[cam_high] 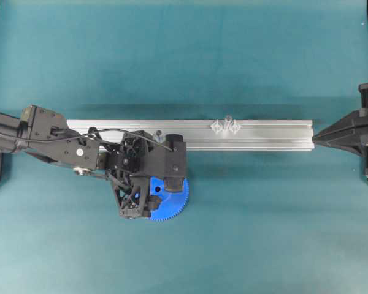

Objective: Find the location of the shaft and insert the large gear.
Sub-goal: 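Close the left gripper on the blue gear hub and lift it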

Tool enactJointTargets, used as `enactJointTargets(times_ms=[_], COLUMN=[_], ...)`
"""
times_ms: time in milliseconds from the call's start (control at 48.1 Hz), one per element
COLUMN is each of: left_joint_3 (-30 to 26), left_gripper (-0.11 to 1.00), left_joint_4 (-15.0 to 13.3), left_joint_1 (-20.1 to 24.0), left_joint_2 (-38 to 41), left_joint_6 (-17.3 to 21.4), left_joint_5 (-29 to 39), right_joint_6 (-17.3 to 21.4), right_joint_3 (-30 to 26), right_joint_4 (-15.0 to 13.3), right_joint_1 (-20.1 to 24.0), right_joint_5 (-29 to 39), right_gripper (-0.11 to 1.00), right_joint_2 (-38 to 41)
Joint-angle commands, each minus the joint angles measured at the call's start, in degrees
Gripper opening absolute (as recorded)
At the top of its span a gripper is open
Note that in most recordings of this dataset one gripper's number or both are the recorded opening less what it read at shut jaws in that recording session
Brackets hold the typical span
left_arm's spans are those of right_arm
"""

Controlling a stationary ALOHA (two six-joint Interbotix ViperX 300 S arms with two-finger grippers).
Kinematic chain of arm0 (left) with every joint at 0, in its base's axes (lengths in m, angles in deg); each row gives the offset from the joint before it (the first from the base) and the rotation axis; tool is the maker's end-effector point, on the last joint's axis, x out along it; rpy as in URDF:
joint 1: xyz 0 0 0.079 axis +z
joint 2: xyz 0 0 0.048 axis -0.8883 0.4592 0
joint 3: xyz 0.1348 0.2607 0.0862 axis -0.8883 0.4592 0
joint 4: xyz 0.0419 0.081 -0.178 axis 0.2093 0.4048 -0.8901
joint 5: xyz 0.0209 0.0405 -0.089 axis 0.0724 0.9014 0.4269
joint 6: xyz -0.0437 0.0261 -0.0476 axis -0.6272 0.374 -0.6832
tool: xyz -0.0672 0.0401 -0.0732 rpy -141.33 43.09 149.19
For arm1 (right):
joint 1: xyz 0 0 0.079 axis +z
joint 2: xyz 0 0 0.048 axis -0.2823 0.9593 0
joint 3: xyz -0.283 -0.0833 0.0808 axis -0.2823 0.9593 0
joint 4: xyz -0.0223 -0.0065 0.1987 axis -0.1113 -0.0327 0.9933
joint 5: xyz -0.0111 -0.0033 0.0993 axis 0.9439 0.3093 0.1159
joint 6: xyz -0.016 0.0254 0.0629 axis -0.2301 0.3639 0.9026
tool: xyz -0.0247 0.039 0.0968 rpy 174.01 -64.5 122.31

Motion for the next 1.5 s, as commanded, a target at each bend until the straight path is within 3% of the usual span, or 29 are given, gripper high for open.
enactJointTargets(times_ms=[0,977,1164,1309,1434,1475], left_joint_3=[-0.9,-0.6,-1.0,-1.5,-1.6,-1.6], left_gripper=[0.93,0.93,0.92,0.87,0.72,0.71], left_joint_4=[0.2,0.2,0.2,0.2,0.2,0.2], left_joint_1=[-0.9,-1.2,-1.2,-1.2,-1.3,-1.2], left_joint_2=[-0.4,1.7,2.1,1.9,1.7,1.5], left_joint_6=[0.1,-1.0,-1.1,-1.0,-1.0,-1.0], left_joint_5=[-0.2,-0.2,4.2,7.7,8.0,8.0], right_joint_6=[0.5,0.5,0.5,0.5,0.5,0.5], right_joint_3=[-0.5,0.3,0.3,0.3,0.3,0.3], right_joint_4=[-0.1,-0.1,-0.1,-0.1,-0.1,-0.1], right_joint_1=[-0.2,-0.2,-0.2,-0.2,-0.2,-0.2], right_joint_5=[-0.3,-0.3,-0.3,-0.3,-0.3,-0.3], right_gripper=[0.02,0.02,0.02,0.02,0.02,0.02], right_joint_2=[0.4,-0.6,-0.7,-0.7,-0.7,-0.7])
